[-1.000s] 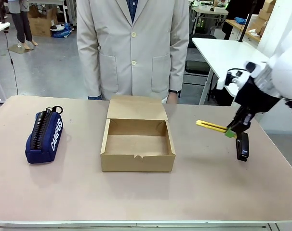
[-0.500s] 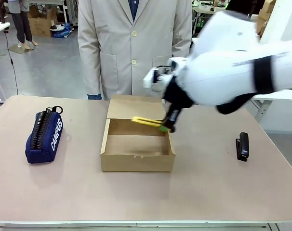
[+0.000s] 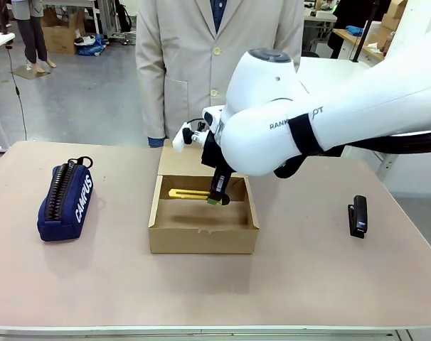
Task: Pack the item into the box.
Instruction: Pick up the item indicated by the person and place it inside the Mailer Box.
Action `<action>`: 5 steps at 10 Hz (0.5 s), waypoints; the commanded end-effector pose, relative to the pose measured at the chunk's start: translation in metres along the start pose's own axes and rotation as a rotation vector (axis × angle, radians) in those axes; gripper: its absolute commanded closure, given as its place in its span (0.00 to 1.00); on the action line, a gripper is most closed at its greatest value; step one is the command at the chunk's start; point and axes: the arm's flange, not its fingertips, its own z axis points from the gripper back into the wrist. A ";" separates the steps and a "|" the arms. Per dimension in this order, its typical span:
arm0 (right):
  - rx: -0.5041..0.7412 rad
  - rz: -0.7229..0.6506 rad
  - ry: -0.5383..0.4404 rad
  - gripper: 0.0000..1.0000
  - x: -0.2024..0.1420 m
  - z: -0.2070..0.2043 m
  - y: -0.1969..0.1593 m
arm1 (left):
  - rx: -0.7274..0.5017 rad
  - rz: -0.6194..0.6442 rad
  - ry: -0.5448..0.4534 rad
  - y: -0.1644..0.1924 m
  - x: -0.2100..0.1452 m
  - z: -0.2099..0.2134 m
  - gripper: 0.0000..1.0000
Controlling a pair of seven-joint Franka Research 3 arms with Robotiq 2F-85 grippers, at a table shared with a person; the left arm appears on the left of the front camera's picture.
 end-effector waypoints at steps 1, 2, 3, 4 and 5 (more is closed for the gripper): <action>-0.007 -0.007 0.052 0.68 0.003 -0.012 -0.001 | -0.025 -0.005 -0.009 -0.002 0.000 -0.001 0.00; 0.019 -0.001 0.051 0.68 -0.002 -0.022 -0.004 | -0.025 -0.005 -0.009 -0.002 0.000 -0.001 0.00; 0.052 0.004 0.067 0.68 -0.004 -0.028 -0.003 | -0.025 -0.005 -0.009 -0.002 0.000 -0.001 0.00; 0.050 0.011 0.082 0.68 -0.007 -0.030 -0.004 | -0.025 -0.005 -0.009 -0.002 0.000 -0.001 0.00; 0.042 0.008 0.087 0.68 -0.008 -0.028 -0.004 | -0.025 -0.005 -0.009 -0.002 0.000 -0.001 0.00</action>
